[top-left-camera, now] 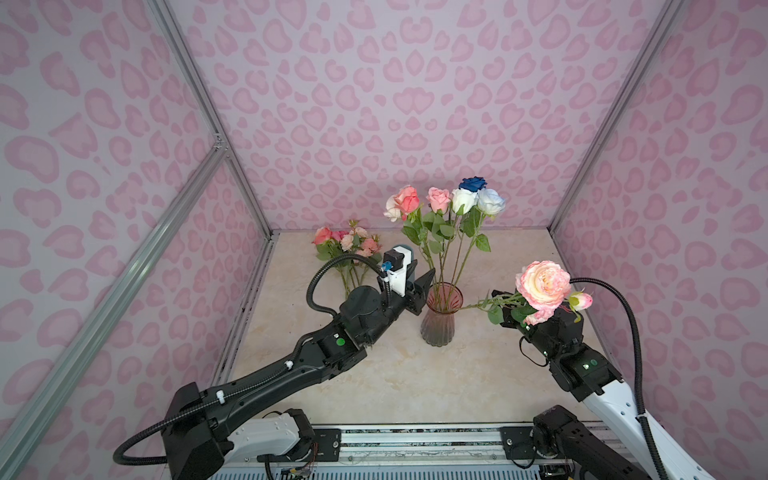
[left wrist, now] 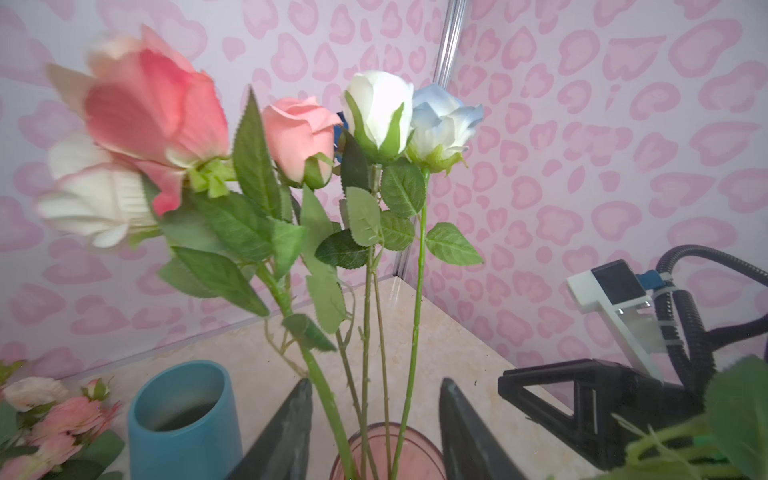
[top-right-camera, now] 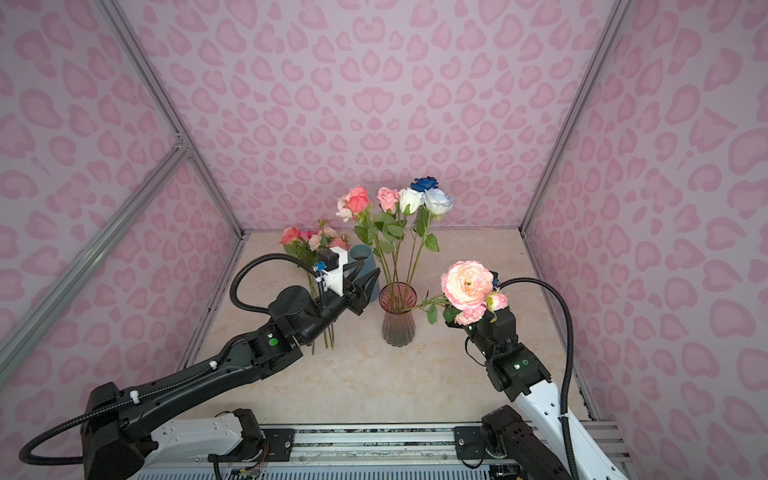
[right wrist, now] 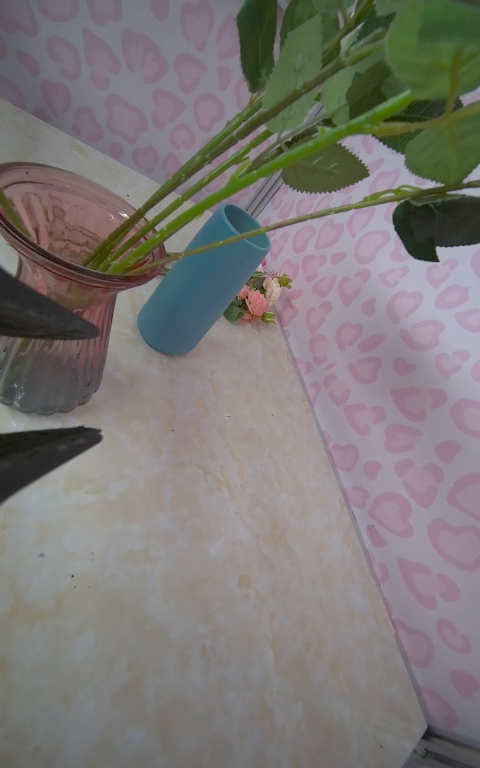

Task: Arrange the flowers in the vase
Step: 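Open the left gripper and withdraw it back toward the rose pile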

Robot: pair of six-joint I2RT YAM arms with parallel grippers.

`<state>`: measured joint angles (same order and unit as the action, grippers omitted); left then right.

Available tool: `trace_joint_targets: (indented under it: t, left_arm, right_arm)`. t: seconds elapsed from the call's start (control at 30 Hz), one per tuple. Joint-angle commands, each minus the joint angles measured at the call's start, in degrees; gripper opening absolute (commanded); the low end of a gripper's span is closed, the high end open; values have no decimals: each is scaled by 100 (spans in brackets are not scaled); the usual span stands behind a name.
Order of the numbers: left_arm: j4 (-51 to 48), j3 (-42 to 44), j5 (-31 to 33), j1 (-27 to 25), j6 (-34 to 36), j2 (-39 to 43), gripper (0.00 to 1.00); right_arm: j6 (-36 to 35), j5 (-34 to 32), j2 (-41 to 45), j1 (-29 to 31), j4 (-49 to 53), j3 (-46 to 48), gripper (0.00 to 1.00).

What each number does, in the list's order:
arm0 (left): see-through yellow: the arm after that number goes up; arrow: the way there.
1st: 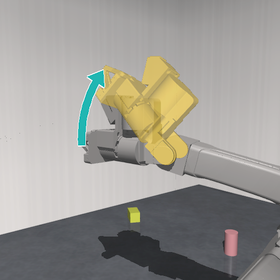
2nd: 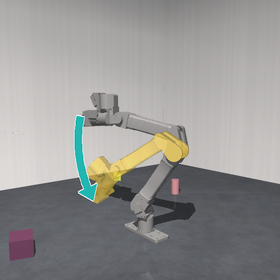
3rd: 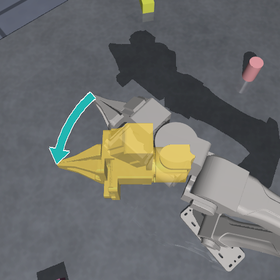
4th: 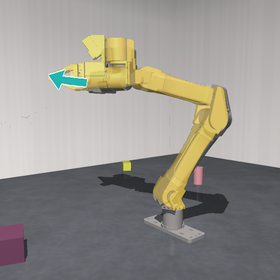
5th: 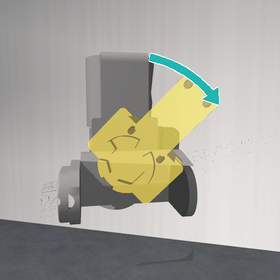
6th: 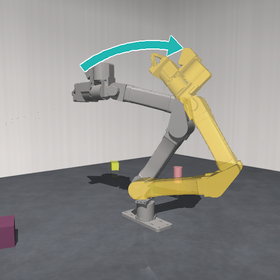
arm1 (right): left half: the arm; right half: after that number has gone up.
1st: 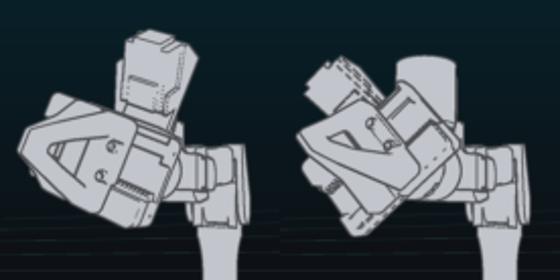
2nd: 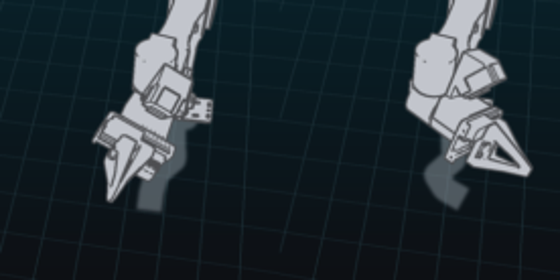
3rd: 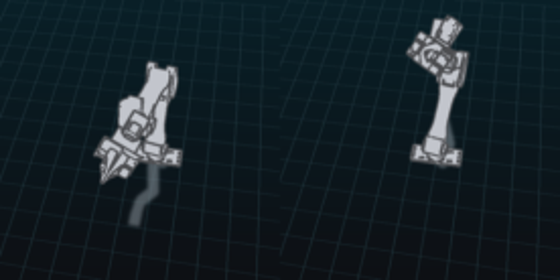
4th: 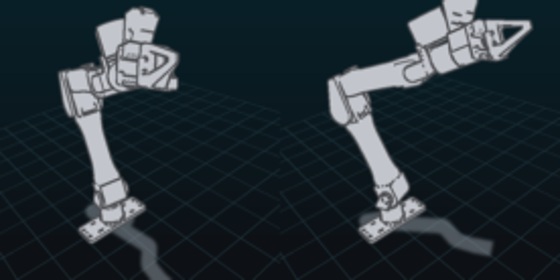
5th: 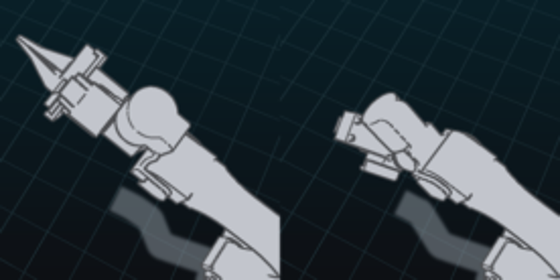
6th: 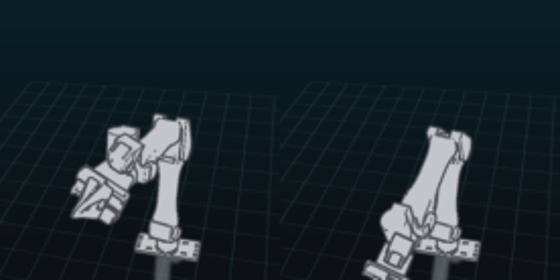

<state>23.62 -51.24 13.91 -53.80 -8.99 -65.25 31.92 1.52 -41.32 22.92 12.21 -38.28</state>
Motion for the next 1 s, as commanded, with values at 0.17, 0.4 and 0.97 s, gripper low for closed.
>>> trace_joint_targets:
  t: [0.17,0.4,0.97]
  left_arm:
    - [-848,1083,2012,18,-403,1678,63]
    - [-3066,1541,2674,1137,-2153,2376,71]
    - [-3568,-185,181,3631,-2586,-2294,48]
  right_arm:
    - [-93,4,-294,-1,416,-332,38]
    - [3,85,-580,-12,498,-492,38]
    - [409,657,-1131,-313,313,-163,17]
